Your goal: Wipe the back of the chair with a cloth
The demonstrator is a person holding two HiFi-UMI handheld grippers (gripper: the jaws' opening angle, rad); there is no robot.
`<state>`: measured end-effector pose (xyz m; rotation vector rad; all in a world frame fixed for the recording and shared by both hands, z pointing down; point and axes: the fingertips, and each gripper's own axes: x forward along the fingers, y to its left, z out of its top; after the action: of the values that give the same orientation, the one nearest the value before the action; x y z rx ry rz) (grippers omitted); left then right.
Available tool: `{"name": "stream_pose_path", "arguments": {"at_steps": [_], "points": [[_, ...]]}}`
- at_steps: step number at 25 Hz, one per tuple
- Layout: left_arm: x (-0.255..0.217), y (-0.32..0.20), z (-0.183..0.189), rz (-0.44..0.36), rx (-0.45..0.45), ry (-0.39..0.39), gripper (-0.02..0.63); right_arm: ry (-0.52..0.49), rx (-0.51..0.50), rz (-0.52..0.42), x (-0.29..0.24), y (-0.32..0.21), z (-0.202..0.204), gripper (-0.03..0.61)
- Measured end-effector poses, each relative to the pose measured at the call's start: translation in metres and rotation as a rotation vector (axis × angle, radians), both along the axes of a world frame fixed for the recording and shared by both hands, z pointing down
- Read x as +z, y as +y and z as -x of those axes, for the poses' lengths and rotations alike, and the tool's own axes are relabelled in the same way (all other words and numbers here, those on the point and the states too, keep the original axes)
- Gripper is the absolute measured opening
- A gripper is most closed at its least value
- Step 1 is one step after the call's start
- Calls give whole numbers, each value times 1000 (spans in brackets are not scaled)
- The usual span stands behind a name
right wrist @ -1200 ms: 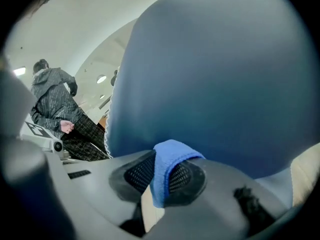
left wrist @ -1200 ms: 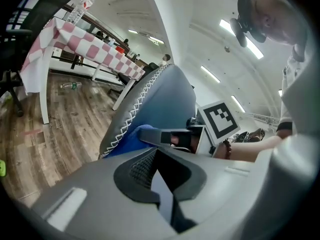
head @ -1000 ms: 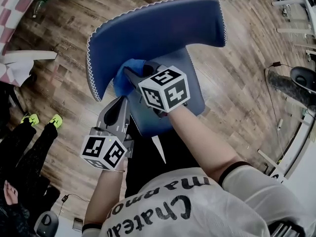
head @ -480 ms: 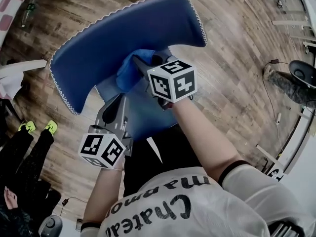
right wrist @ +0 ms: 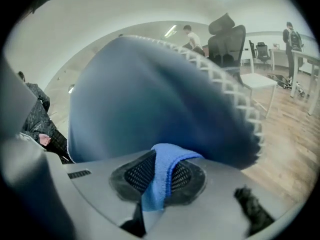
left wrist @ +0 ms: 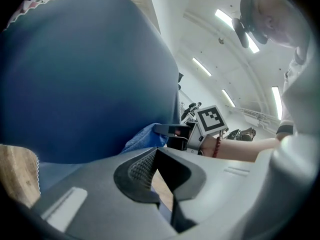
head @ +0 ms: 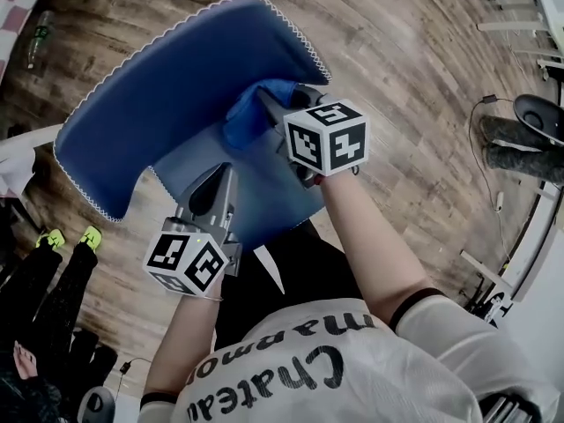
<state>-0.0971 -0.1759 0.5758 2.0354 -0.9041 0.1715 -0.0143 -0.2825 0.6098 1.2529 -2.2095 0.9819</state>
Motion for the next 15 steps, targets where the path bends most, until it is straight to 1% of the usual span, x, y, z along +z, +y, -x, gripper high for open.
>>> {"name": "stream_pose_path", "arguments": {"at_steps": [2,6,10,13,15], "points": [[-2,-1,-7,-4,16,-4,-8,-1,38,-3,-2,0,-16,49],[-7,1,-17,-7,19,-1,-8,12,95,-8,-9,5,-44,49],[-6,12,-18,-4,23,0,-8,32,156,-9,-10,12,-66,49],[-2,22,-8,9,2,-5,-7,19,248,27,-2,16,-70,49],[-1,27,7,7,-16,-17,-7,3,269,70,8,20,-55,49]]}}
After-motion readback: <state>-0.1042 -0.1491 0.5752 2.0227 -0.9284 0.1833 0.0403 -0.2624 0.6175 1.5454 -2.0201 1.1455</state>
